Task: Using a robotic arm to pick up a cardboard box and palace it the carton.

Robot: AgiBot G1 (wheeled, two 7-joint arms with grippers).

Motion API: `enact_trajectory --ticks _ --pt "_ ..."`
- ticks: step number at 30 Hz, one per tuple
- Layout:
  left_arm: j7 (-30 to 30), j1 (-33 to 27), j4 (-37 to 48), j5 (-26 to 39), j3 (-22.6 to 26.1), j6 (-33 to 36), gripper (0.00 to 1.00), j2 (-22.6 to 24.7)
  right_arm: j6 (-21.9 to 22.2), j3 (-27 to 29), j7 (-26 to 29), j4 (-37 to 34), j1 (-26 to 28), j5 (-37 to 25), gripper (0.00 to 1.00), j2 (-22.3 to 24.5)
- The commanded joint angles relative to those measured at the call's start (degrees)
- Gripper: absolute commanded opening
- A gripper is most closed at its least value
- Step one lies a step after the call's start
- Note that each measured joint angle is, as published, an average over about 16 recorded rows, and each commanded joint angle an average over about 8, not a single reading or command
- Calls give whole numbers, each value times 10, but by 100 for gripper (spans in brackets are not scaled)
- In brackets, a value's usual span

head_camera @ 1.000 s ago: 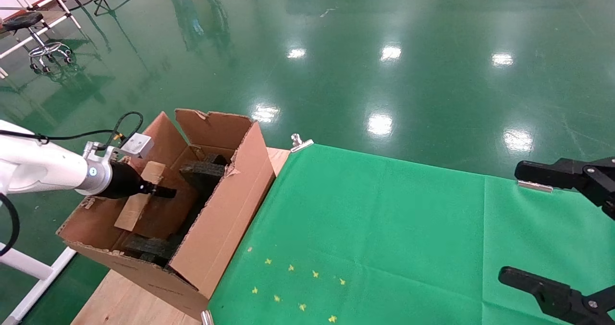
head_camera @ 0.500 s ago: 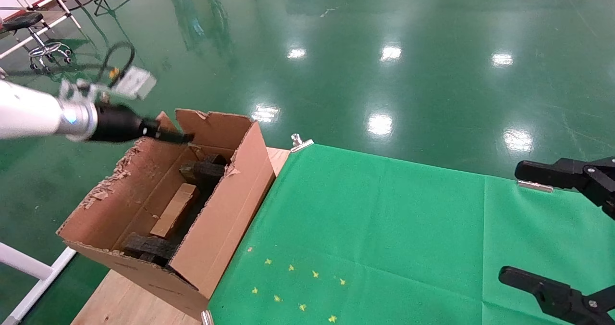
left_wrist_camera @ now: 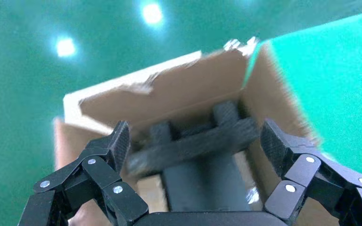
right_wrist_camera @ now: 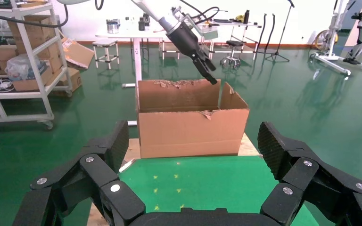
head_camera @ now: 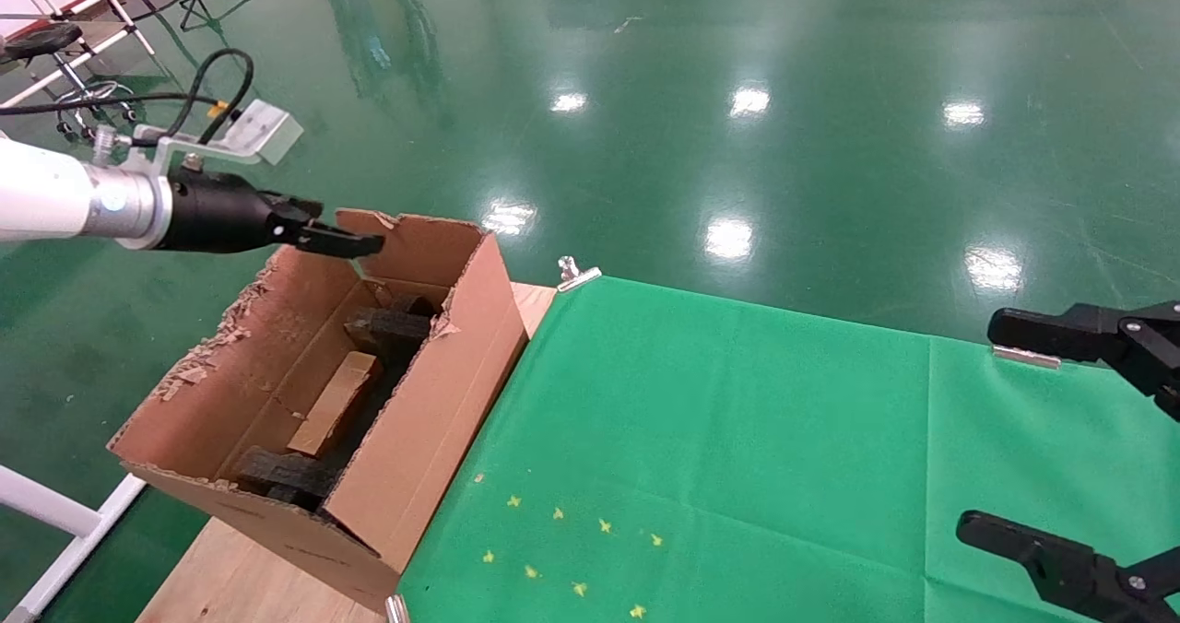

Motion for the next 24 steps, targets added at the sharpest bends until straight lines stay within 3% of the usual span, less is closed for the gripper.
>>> enact_trajectory --ticks 1,24 --pt "3 7 -9 -8 -7 4 100 -1 0 0 0 0 0 0 100 0" --pt "78 181 -213 -181 -158 98 100 -16 0 0 0 0 0 0 100 0"
